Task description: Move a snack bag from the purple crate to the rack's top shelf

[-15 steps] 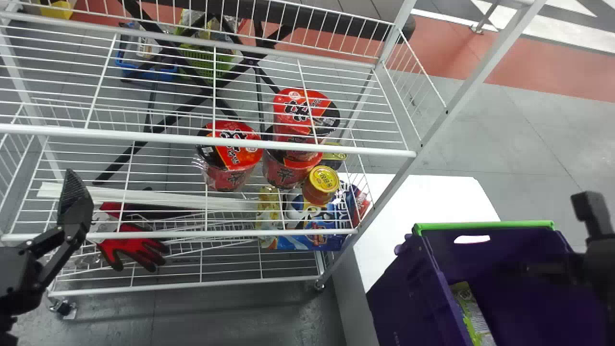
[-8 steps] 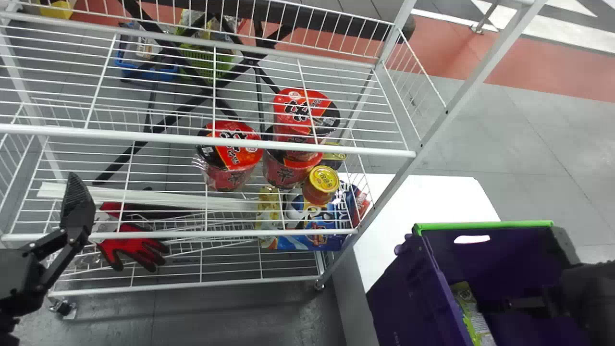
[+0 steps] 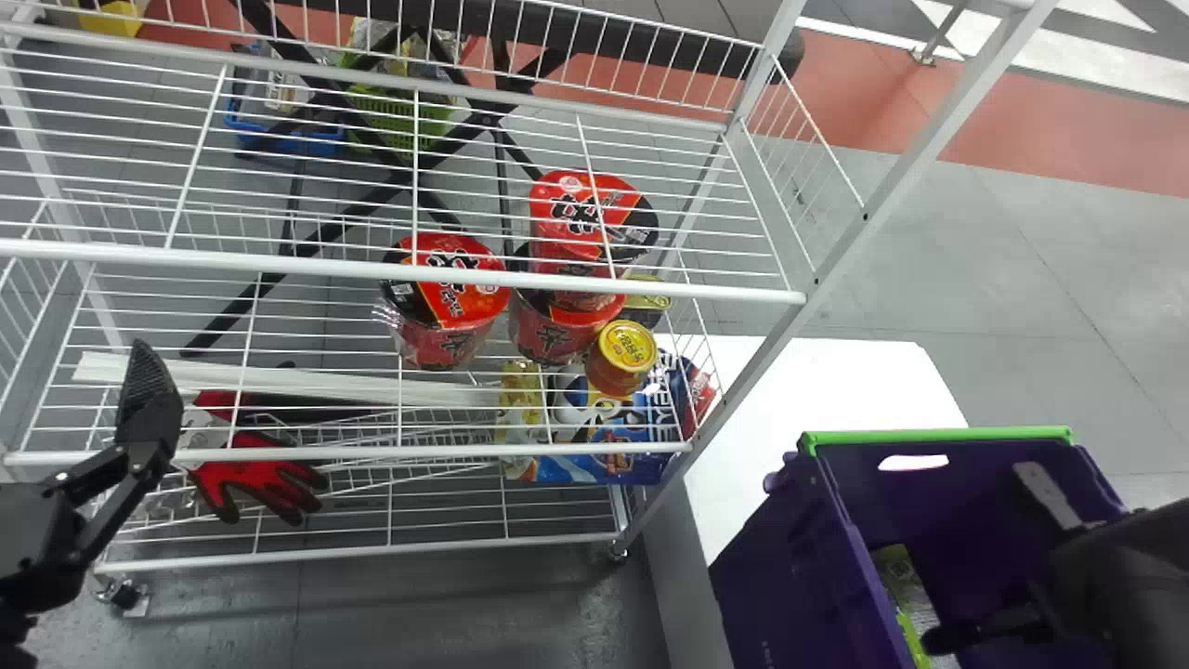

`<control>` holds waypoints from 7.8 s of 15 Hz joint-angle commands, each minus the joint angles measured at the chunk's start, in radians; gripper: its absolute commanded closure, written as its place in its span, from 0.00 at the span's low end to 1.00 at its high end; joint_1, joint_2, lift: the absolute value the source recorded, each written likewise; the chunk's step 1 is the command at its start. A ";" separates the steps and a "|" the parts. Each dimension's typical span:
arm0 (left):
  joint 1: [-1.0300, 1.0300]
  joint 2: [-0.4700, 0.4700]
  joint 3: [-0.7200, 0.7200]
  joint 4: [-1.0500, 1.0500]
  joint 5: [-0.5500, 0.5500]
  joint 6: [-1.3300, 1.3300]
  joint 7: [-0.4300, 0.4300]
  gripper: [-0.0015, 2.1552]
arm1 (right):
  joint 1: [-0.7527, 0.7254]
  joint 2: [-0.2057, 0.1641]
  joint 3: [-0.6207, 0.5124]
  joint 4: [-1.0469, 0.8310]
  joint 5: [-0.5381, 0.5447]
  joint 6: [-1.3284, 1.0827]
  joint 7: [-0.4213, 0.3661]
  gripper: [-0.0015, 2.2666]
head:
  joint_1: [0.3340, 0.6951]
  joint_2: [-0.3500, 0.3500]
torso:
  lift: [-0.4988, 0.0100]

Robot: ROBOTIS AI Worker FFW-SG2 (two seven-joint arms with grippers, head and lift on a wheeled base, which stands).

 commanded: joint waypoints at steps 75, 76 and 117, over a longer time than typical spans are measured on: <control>-0.058 0.075 -0.041 0.206 0.061 -0.054 0.042 0.05 | 0.020 0.032 -0.152 0.360 -0.191 -0.403 -0.465 0.81 | 1.00 0.00 | 0.09; -0.055 0.077 -0.054 0.201 0.050 -0.051 0.059 0.05 | 0.028 0.029 -0.150 0.336 -0.197 -0.397 -0.433 0.81 | 1.00 0.00 | 0.09; -0.049 0.078 -0.041 0.235 0.027 -0.039 0.082 0.05 | 0.390 0.370 -0.249 -0.319 -0.315 -0.335 -0.374 0.85 | 1.00 0.00 | 0.38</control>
